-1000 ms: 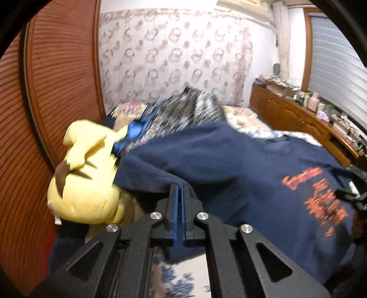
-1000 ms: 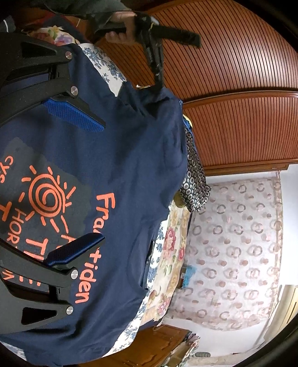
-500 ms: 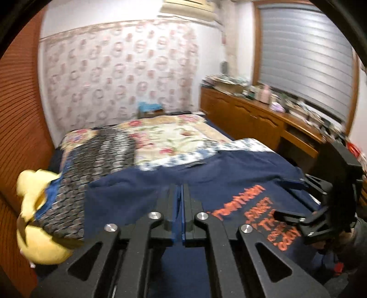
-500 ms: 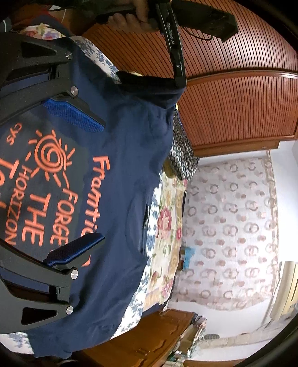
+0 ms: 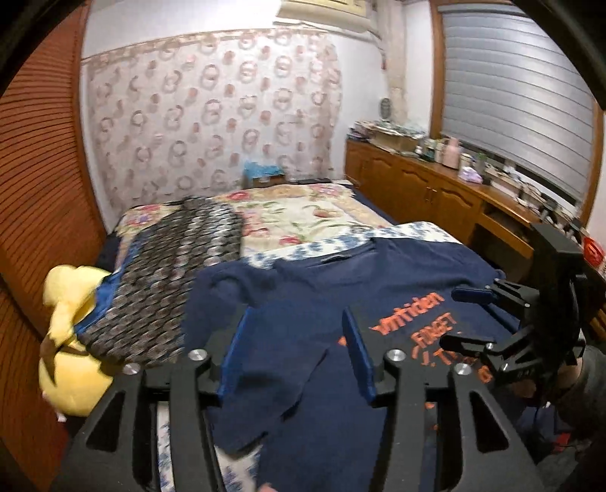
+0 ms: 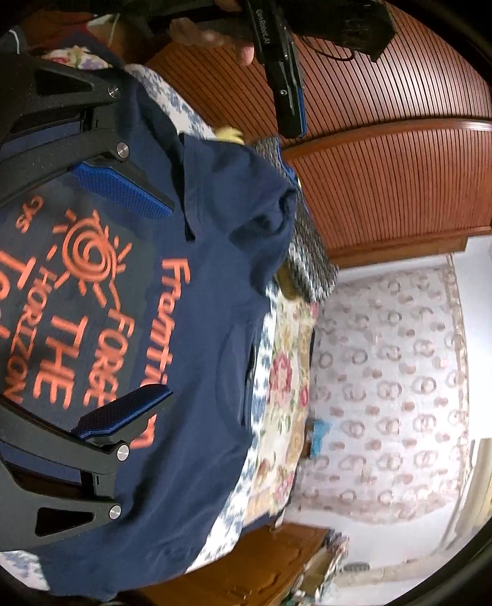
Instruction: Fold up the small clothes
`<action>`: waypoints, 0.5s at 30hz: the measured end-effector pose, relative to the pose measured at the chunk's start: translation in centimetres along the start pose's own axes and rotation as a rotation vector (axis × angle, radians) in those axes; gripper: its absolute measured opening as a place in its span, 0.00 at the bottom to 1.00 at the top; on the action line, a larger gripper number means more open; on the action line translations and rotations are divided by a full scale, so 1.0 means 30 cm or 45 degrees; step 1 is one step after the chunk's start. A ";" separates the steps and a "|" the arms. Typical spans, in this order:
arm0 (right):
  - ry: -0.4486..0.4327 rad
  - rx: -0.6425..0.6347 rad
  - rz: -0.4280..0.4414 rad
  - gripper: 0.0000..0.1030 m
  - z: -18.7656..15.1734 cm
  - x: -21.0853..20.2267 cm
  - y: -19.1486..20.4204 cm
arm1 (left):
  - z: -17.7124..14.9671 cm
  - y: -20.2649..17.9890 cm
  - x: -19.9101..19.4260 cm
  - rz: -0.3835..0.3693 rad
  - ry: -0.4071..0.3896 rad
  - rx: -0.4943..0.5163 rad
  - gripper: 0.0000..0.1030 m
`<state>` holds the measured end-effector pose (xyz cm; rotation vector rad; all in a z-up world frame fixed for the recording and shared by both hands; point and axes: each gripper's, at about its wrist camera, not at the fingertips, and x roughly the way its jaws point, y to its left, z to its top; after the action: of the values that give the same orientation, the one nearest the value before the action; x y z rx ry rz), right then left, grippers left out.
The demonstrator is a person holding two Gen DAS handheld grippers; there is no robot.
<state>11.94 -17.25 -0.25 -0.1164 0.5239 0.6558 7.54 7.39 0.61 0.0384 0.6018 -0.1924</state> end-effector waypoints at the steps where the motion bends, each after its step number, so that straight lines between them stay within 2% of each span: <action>1: 0.010 -0.012 0.023 0.85 0.012 0.020 0.020 | -0.017 0.028 -0.017 0.021 -0.007 -0.018 0.62; 2: 0.020 -0.023 0.048 0.84 0.033 0.044 0.028 | -0.030 0.047 -0.028 0.035 -0.011 -0.032 0.68; 4: 0.039 -0.053 0.097 0.81 0.056 0.084 0.067 | -0.057 0.083 -0.042 0.056 -0.016 -0.064 0.74; 10: 0.159 -0.136 0.260 0.67 0.121 0.275 0.212 | -0.119 0.184 -0.065 0.123 -0.011 -0.128 0.76; 15: 0.260 -0.166 0.310 0.54 0.160 0.439 0.277 | -0.161 0.231 -0.065 0.139 0.001 -0.165 0.76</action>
<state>17.73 -2.15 -2.18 -0.2470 0.6988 0.9220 4.61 14.96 -2.41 -0.0540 0.6100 -0.0470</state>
